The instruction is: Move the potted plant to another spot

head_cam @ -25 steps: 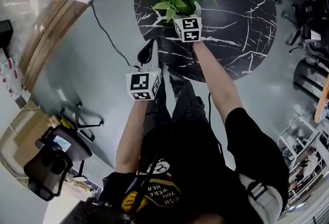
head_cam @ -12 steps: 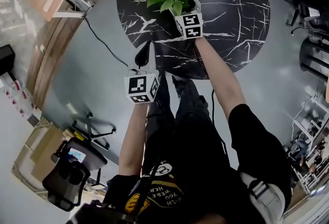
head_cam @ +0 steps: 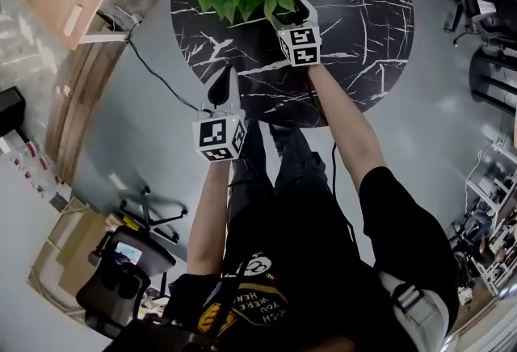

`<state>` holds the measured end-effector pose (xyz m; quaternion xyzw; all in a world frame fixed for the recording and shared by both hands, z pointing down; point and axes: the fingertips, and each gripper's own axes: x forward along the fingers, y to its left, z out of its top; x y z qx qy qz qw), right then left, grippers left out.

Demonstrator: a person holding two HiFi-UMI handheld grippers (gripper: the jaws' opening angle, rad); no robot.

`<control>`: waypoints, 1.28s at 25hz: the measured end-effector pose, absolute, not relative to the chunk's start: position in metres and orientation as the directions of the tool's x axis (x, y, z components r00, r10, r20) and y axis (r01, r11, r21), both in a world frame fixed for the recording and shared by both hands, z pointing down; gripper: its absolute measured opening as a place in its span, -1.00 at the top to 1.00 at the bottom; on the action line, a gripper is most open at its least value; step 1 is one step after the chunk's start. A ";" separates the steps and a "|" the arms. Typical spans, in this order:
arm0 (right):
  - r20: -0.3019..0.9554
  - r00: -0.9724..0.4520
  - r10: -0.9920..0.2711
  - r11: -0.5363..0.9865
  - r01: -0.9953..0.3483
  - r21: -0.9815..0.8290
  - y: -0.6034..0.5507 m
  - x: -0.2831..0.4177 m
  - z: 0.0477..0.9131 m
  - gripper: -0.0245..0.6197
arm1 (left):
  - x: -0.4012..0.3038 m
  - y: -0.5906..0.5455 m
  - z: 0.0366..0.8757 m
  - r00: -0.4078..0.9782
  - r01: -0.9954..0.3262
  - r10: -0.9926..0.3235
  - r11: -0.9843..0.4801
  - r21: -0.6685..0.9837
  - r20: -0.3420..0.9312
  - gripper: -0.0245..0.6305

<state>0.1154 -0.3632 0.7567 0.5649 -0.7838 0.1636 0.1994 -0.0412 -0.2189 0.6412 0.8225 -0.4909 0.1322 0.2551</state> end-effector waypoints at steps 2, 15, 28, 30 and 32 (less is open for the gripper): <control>0.514 -0.277 -0.812 0.292 -0.955 -0.054 -0.342 0.121 0.751 -0.07 | -0.040 -0.221 0.638 0.478 -0.878 -0.742 -0.386 0.283 0.471 0.91; 0.387 -0.328 -0.862 0.316 -0.944 -0.095 -0.201 0.069 0.537 0.92 | -0.012 -0.188 0.519 0.522 -0.853 -0.774 -0.465 0.237 0.358 0.91; 0.301 -0.334 -0.893 0.325 -0.942 -0.082 -0.193 0.058 0.463 0.92 | -0.016 -0.185 0.447 0.523 -0.852 -0.816 -0.493 0.175 0.246 0.91; 0.300 -0.337 -0.892 0.329 -0.941 -0.079 -0.191 0.056 0.462 0.92 | -0.018 -0.184 0.445 0.520 -0.854 -0.819 -0.490 0.174 0.243 0.91; 0.301 -0.339 -0.892 0.332 -0.940 -0.076 -0.189 0.054 0.462 0.92 | -0.021 -0.184 0.445 0.519 -0.855 -0.820 -0.489 0.173 0.243 0.91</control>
